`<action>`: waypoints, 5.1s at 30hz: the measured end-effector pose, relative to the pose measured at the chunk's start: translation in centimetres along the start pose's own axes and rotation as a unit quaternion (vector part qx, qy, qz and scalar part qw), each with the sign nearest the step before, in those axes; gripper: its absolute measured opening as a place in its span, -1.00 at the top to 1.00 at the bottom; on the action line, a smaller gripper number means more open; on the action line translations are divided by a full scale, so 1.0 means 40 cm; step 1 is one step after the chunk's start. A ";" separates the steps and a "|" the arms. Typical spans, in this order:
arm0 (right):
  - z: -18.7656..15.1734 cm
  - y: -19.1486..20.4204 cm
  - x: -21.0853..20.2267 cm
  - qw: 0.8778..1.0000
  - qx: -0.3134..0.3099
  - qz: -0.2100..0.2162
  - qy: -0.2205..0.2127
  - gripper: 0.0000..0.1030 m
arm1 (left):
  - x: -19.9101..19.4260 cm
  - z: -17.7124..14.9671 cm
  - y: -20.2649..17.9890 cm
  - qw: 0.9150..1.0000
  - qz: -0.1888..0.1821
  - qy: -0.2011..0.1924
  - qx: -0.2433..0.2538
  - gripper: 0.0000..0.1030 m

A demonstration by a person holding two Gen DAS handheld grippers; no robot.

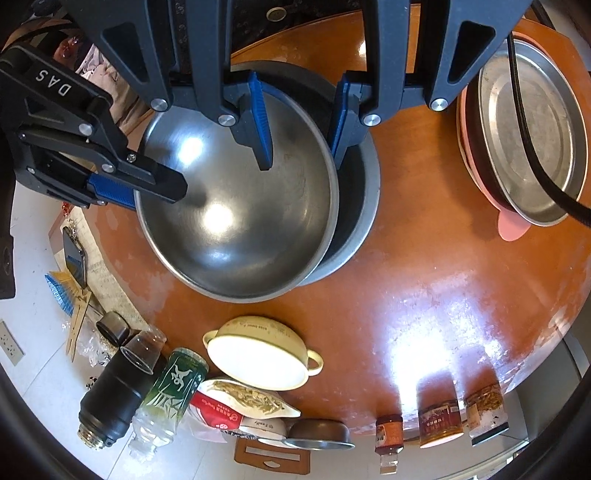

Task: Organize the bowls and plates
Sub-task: 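Lift the steel mixing bowl with both tools and lower it into the basin, then open both tools and release the mixing bowl inside the basin, then move both tools to the cream handled bowl rim and close on it, then lift the cream handled bowl with both tools over the nested steel bowls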

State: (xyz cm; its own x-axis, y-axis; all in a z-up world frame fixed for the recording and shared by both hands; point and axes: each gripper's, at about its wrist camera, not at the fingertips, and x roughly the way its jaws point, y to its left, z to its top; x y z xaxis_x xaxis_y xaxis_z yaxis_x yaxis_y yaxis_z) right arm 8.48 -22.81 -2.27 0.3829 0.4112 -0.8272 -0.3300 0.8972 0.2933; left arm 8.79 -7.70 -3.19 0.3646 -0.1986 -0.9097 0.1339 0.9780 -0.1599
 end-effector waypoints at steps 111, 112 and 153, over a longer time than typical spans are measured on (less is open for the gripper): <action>0.298 -0.238 0.183 0.990 0.130 -0.011 -0.044 0.46 | 0.256 0.468 0.057 0.999 -0.012 0.038 -0.025 0.40; 0.299 -0.237 0.182 0.991 0.128 -0.010 -0.043 0.47 | 0.251 0.466 0.054 0.999 -0.006 0.036 -0.020 0.40; 0.204 -0.019 -0.039 0.995 0.037 0.012 -0.092 0.48 | -0.095 0.239 0.057 0.997 0.013 -0.070 -0.014 0.39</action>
State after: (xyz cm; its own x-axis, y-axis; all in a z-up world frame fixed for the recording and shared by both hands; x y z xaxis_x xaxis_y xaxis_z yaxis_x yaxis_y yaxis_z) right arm 15.18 -22.82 2.71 0.5298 0.4485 -0.7199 -0.2794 0.8937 0.3511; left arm 16.53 -5.31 3.56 0.4935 -0.1788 -0.8512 0.0983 0.9838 -0.1497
